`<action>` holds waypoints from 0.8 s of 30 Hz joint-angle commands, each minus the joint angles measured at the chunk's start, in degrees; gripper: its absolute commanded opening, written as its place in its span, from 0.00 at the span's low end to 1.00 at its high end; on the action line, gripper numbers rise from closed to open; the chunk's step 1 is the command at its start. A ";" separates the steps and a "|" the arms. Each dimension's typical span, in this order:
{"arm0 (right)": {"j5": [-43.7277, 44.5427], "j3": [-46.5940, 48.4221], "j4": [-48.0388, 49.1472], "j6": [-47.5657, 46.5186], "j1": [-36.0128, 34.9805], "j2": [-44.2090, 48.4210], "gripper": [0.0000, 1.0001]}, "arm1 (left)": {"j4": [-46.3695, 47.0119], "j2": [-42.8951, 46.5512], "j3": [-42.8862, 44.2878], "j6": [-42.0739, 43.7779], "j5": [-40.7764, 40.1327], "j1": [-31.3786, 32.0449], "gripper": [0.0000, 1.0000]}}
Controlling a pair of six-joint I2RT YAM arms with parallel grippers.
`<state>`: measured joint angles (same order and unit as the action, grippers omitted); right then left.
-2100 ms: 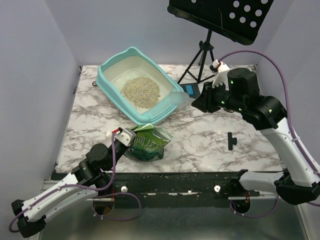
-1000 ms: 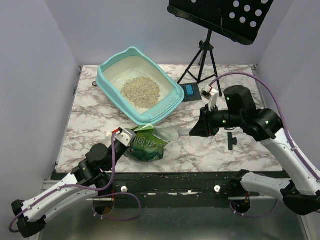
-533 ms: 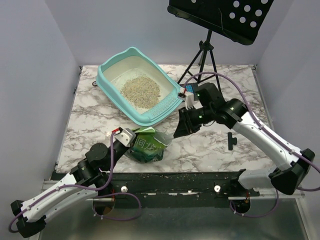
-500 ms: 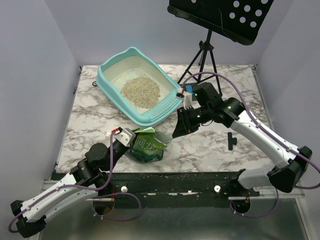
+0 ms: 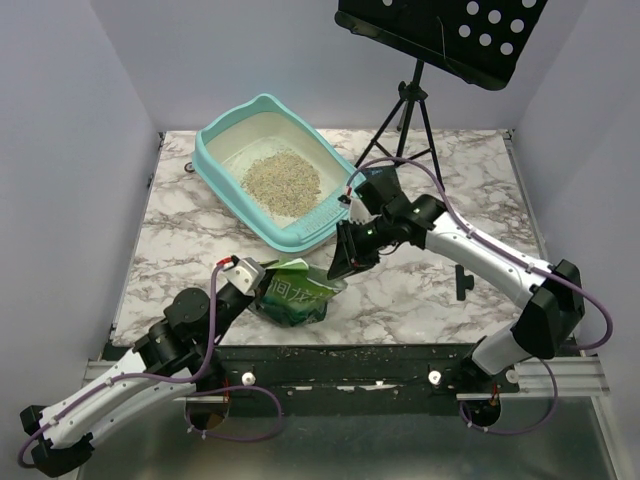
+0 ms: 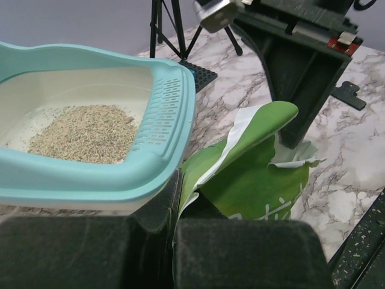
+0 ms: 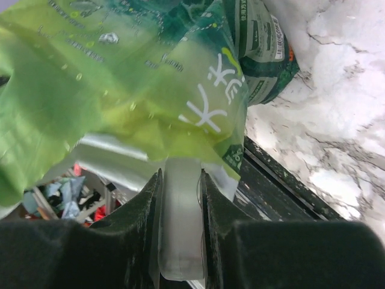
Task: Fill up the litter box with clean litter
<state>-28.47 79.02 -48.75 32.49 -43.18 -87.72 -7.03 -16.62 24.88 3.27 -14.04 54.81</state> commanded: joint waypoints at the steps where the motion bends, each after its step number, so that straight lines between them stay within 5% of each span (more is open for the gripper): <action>1: 1.32 -8.34 7.33 7.31 -0.24 -3.24 0.01 | 1.84 1.50 2.01 -1.16 2.09 -0.31 0.00; 18: -13.98 -29.45 69.02 26.21 -0.50 -11.50 0.01 | -0.27 0.28 0.96 3.32 -3.80 -0.31 0.00; 24: -16.53 -32.00 83.29 31.93 -0.50 -11.77 0.01 | -0.80 -0.34 0.34 4.47 -5.21 -0.31 0.00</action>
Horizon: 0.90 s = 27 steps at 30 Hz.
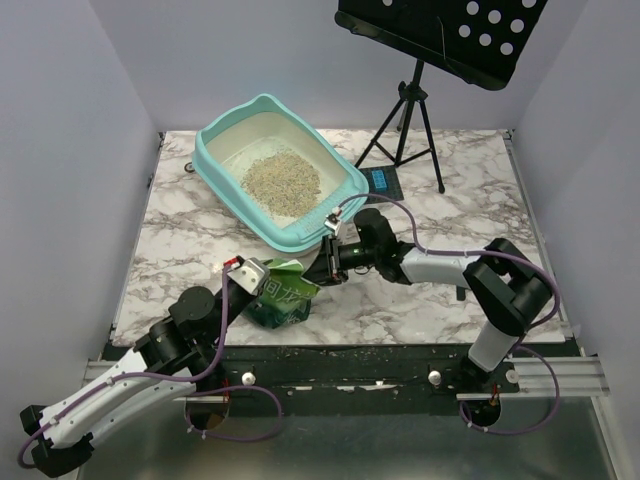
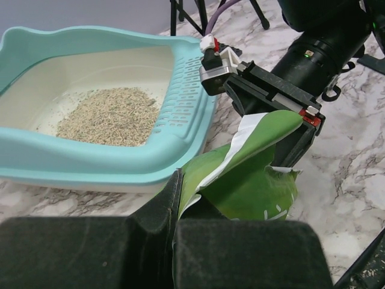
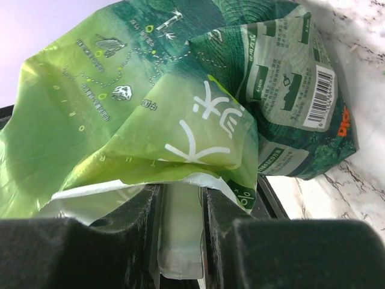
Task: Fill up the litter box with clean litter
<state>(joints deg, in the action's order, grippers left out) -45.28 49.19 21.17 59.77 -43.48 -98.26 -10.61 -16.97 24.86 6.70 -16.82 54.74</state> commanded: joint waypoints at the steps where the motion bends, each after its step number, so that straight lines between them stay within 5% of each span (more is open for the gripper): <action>1: -0.07 -2.17 13.72 4.48 -0.20 -0.54 0.01 | 2.70 -0.16 0.36 1.04 -2.17 -0.25 0.00; 17: -3.50 -13.85 36.30 15.11 1.91 6.85 0.01 | 3.05 -4.21 -0.16 2.09 -1.37 -0.25 0.00; 27: -4.64 -19.56 35.52 15.03 6.39 14.23 0.01 | 3.75 -4.82 -0.52 2.35 -1.02 -0.25 0.00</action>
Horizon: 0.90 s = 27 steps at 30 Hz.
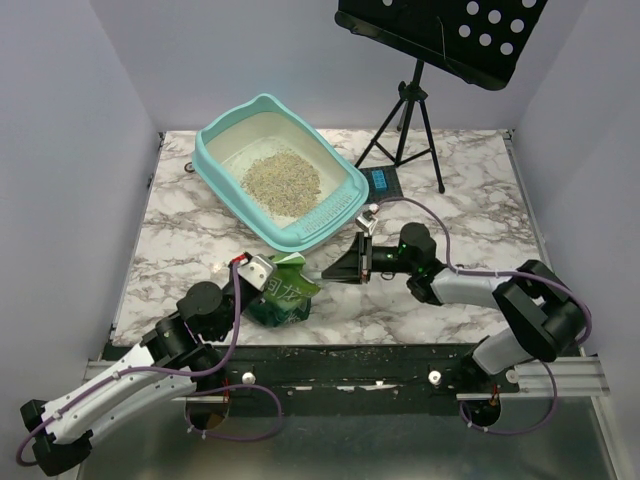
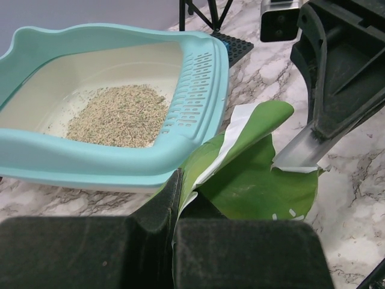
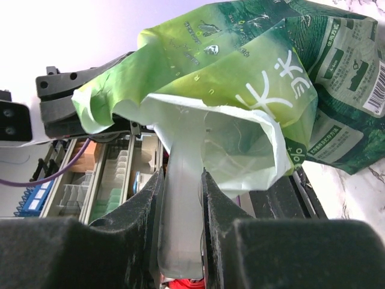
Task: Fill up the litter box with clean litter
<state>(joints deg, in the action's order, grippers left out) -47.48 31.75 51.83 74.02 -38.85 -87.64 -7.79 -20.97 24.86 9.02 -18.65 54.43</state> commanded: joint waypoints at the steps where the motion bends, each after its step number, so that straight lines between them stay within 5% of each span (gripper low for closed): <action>1: -2.44 -2.82 4.68 0.78 2.28 4.48 0.01 | 0.85 -0.91 -0.43 0.04 0.81 0.06 0.00; 27: -2.62 -18.30 -6.13 2.27 12.84 29.35 0.01 | 4.54 3.30 -2.80 1.09 6.61 0.06 0.00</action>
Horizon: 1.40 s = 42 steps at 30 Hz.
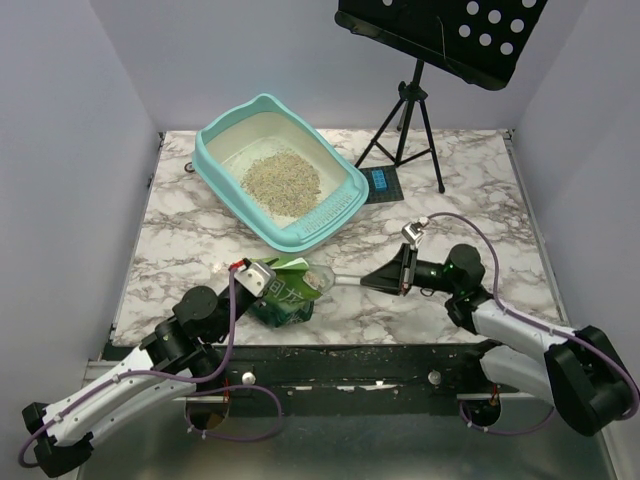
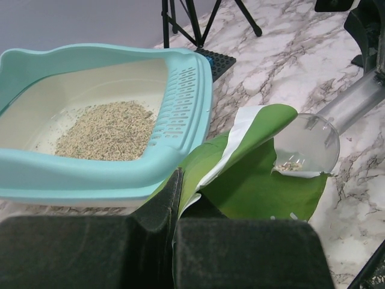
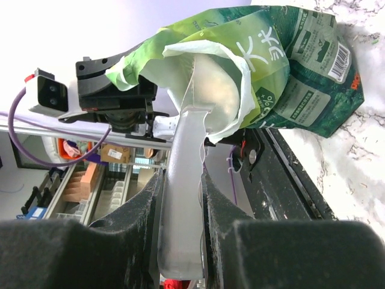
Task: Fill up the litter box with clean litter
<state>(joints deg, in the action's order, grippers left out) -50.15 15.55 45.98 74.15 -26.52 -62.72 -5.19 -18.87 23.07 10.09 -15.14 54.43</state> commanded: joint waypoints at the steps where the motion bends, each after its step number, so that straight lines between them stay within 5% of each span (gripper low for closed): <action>1: 0.31 -2.45 -1.14 2.31 0.51 5.58 0.01 | 1.94 1.47 -1.01 0.02 3.18 0.06 0.00; 27: 11.30 -2.11 -36.12 1.52 0.77 35.82 0.01 | 3.26 4.37 -0.83 -0.16 -6.83 0.06 0.00; 42: 14.11 5.88 -34.55 4.34 0.77 34.43 0.01 | 2.29 5.60 0.22 -0.59 -16.59 0.06 0.00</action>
<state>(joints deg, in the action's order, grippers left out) -37.80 15.92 9.74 78.04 -25.76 -26.04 -3.92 -14.55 22.02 9.91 -26.22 54.50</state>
